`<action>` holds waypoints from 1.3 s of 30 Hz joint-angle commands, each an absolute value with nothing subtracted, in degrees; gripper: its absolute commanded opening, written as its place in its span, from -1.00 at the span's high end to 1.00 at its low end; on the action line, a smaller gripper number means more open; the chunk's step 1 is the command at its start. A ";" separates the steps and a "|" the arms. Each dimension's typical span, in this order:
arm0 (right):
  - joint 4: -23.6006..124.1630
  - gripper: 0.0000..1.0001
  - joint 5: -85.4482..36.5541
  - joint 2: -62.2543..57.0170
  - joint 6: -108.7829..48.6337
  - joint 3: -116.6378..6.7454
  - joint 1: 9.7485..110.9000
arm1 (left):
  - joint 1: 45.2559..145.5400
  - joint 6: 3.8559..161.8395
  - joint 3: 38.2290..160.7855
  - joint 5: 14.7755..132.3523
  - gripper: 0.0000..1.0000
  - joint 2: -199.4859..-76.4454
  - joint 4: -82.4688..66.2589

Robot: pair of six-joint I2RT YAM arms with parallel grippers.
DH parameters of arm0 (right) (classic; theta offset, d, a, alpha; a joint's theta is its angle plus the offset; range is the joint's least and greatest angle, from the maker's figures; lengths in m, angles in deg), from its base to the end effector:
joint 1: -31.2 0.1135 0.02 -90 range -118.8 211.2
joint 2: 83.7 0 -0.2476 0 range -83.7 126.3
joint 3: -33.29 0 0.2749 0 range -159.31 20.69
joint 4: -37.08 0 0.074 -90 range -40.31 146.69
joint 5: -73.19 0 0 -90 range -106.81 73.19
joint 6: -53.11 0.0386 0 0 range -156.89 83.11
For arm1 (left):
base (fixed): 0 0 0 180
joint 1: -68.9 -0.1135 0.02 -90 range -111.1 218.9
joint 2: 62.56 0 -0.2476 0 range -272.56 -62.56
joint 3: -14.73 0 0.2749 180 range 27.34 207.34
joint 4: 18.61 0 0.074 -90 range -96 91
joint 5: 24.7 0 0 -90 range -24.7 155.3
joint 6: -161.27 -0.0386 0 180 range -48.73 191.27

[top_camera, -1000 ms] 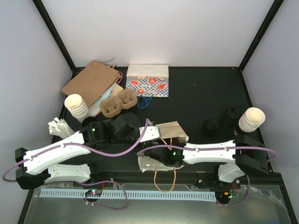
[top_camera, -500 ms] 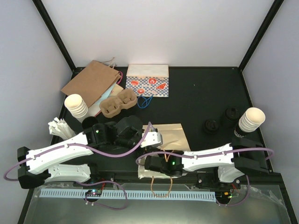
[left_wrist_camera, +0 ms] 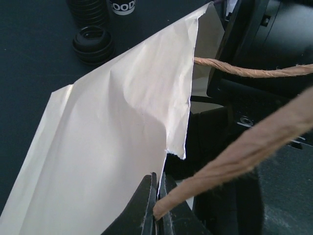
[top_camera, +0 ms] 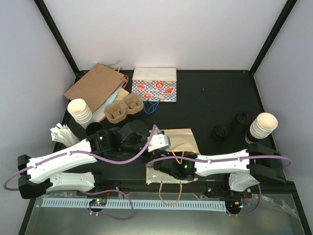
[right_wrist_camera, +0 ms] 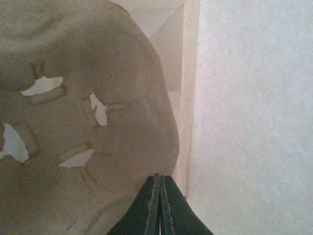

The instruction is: Pack the takeout coffee

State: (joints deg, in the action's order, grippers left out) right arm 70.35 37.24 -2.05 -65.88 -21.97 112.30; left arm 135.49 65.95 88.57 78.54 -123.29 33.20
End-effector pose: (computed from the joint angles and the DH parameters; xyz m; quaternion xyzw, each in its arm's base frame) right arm 0.0741 0.2709 0.1529 -0.6365 0.5900 -0.2916 0.4020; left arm 0.0927 -0.2364 0.3221 0.5662 0.6955 -0.3085 0.3170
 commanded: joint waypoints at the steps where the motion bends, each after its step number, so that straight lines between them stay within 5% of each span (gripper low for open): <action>1: 63.68 0.95 40.09 -1.53 -69.48 -22.04 109.51 | 136.66 67.04 88.15 83.50 0.97 -123.04 34.56; 11: 70.68 0.98 38.95 0.00 -63.57 -22.16 109.13 | 136.68 67.29 88.12 83.79 0.97 -123.11 34.21; 20: 79.90 0.98 26.28 -0.25 -57.34 -23.28 109.09 | 136.88 67.83 88.07 84.54 0.97 -123.66 33.34; 39: 77.44 0.98 23.47 1.28 -57.52 -24.56 109.24 | 137.28 68.81 88.20 84.73 0.97 -123.67 33.08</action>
